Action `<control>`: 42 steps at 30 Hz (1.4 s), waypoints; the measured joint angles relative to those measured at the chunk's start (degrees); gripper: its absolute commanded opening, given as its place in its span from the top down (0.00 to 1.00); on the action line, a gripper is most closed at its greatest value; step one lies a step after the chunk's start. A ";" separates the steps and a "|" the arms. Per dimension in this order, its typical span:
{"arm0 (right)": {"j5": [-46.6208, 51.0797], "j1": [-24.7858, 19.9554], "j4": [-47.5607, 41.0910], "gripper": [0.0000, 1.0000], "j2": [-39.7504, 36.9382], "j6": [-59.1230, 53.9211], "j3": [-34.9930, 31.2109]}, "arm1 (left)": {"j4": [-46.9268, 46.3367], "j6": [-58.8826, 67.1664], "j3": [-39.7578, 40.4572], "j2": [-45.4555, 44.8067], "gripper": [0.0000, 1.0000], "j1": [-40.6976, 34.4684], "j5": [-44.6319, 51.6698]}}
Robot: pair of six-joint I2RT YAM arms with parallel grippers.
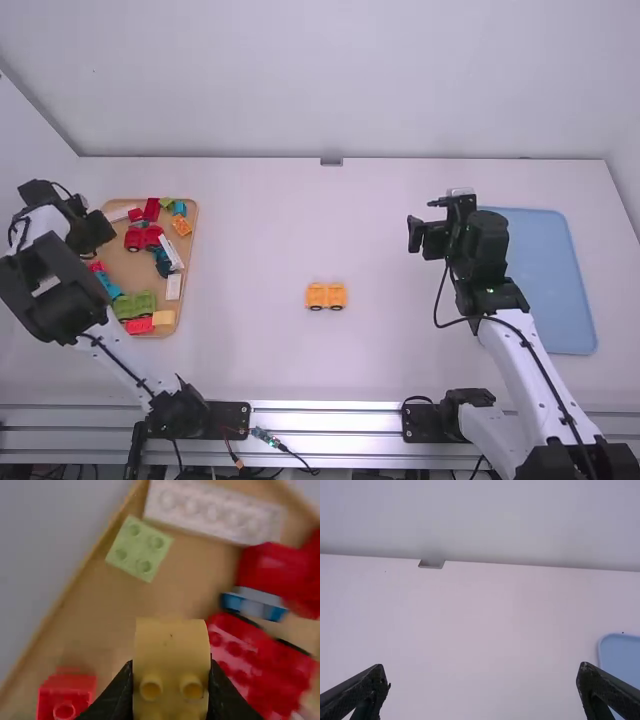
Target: Assemble lego blocks to make yellow taxi
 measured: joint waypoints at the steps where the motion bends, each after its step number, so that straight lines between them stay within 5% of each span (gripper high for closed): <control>1: -0.04 0.00 -0.02 0.01 0.00 0.07 -0.02 | -0.66 -0.02 0.00 -1.97 0.98 -0.96 -0.09; 7: -0.02 0.00 -0.33 0.01 0.00 0.04 -0.02 | 1.53 1.16 -1.25 -8.59 0.98 -10.34 -2.05; 21: -0.11 -2.80 -0.68 0.01 0.00 4.11 -0.02 | 11.78 14.01 -17.81 -13.05 0.98 -45.42 -3.85; 33: -1.31 -3.02 -1.27 0.01 -0.31 5.75 0.00 | 8.87 29.92 -19.45 -15.26 0.99 -67.80 2.51; 42: 3.98 -3.02 -11.08 0.01 -12.24 7.32 0.00 | 11.21 34.45 -19.45 -15.04 0.99 -83.38 1.07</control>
